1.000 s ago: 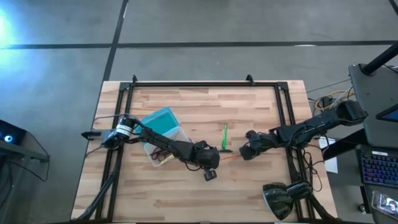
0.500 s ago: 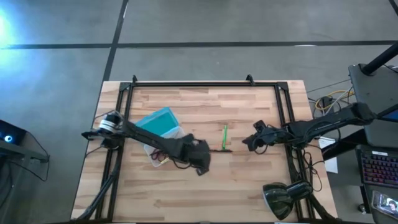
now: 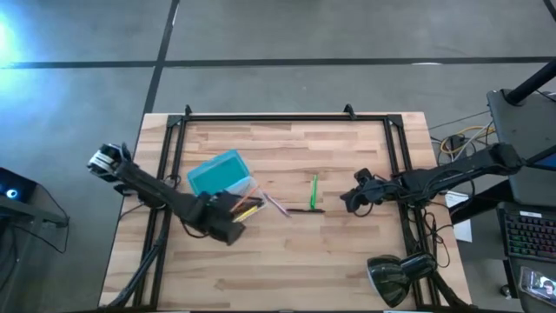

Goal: Pick & place school supplies into a supply box
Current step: Put the orange pencil into the blue supply box, then put the green pen into the blue supply box

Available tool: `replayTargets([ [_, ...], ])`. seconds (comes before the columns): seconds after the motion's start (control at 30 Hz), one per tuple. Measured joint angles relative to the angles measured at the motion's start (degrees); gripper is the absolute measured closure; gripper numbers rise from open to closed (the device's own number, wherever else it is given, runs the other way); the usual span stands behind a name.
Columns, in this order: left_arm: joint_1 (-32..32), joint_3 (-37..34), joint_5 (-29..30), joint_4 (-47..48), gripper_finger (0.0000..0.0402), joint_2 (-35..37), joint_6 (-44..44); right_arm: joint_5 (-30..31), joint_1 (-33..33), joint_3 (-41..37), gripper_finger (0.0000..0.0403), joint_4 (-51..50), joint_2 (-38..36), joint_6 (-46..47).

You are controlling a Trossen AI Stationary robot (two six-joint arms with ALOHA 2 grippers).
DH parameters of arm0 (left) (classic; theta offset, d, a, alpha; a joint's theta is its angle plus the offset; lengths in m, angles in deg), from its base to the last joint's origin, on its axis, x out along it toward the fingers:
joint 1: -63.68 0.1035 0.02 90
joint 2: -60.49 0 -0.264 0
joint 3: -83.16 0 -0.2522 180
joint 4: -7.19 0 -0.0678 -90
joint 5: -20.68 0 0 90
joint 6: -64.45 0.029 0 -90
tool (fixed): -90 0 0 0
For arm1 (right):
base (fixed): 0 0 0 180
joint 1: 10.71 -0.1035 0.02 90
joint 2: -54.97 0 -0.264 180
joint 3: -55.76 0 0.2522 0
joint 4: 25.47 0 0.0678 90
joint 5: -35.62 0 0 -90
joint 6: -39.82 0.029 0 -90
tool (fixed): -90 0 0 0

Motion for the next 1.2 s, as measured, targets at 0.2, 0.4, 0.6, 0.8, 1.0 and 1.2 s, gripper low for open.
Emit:
replayTargets([
  [0.2,-0.9,-8.2,-4.4,-0.8,0.0399,3.3,-4.5,-0.4,0.0,0.0,0.0364,-0.1,2.2,0.1],
  [0.4,-0.6,-12.5,-4.2,-6.5,0.0386,4.0,-6.3,-0.8,0.0,0.0,0.0364,0.1,3.6,0.2],
  [0.6,-0.6,-13.0,-6.0,-6.3,0.0348,3.7,-6.4,-7.6,0.1,0.0,0.0364,3.4,5.8,-4.8],
  [0.8,-0.7,-8.9,-7.5,-2.3,0.0327,3.9,-5.9,-13.4,3.6,0.0,0.0350,11.1,10.9,-5.6],
  [1.0,-2.4,4.6,-0.4,15.1,0.0322,4.0,-5.8,-16.7,8.8,4.9,0.0277,15.4,18.2,-10.2],
  [1.2,-2.3,11.8,4.9,30.0,0.0322,5.0,-6.7,-20.4,13.5,14.5,0.0199,7.5,29.4,-12.1],
])
